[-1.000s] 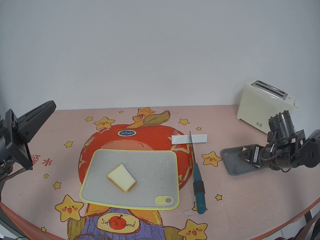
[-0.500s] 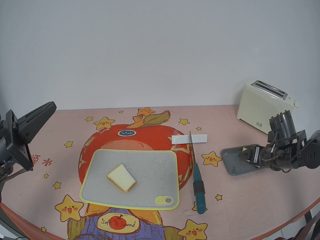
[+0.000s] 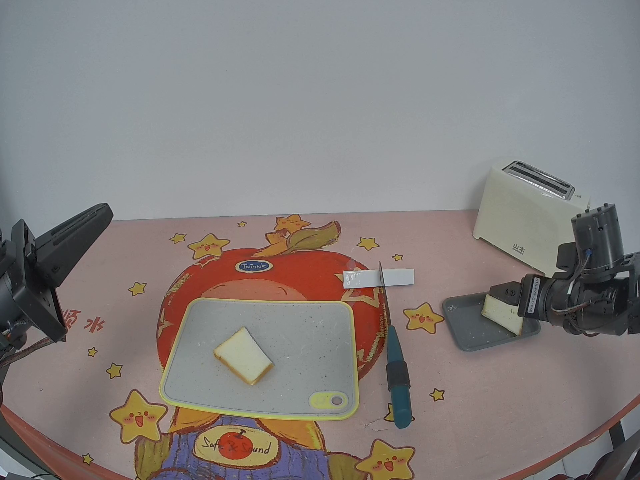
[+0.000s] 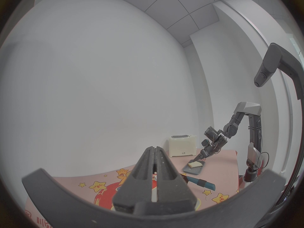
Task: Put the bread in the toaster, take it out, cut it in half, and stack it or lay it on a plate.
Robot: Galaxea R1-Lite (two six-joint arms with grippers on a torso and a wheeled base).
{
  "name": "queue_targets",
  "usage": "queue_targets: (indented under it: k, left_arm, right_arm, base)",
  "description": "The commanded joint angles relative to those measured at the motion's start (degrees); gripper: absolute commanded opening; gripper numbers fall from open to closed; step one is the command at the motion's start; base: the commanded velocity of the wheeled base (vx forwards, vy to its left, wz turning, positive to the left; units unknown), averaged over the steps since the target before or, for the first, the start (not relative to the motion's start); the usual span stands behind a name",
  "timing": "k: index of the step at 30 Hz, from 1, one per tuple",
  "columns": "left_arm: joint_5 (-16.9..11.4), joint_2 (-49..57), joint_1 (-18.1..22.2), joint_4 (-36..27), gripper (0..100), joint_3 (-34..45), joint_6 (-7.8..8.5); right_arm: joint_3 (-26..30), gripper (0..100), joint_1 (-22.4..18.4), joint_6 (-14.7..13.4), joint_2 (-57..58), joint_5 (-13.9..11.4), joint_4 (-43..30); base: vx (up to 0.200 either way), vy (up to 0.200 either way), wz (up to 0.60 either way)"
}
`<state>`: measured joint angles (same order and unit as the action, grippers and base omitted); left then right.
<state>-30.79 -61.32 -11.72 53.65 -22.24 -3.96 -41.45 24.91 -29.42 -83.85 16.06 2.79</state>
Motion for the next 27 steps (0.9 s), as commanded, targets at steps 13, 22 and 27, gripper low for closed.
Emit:
queue_targets:
  k: [13, 22, 27]
  left_arm:
    - [-1.5, 0.1, 0.0, 0.3, 0, 1.1, 0.09]
    - [-1.4, 0.3, 0.0, 0.4, 0, 1.9, 0.45]
    - [-1.1, 0.3, 0.0, 0.3, 0, 2.3, 2.73]
  right_arm:
    - [1.3, 100, 3.7, 0.4, 5.4, 0.6, -1.7]
    - [1.4, 100, 4.2, 0.8, 5.6, 0.6, -1.7]
    - [1.5, 100, 4.5, 0.8, 5.5, 0.6, -1.7]
  base:
    - [0.0, 0.0, 0.0]
    - [0.0, 0.0, 0.0]
    - [0.0, 0.04, 0.0]
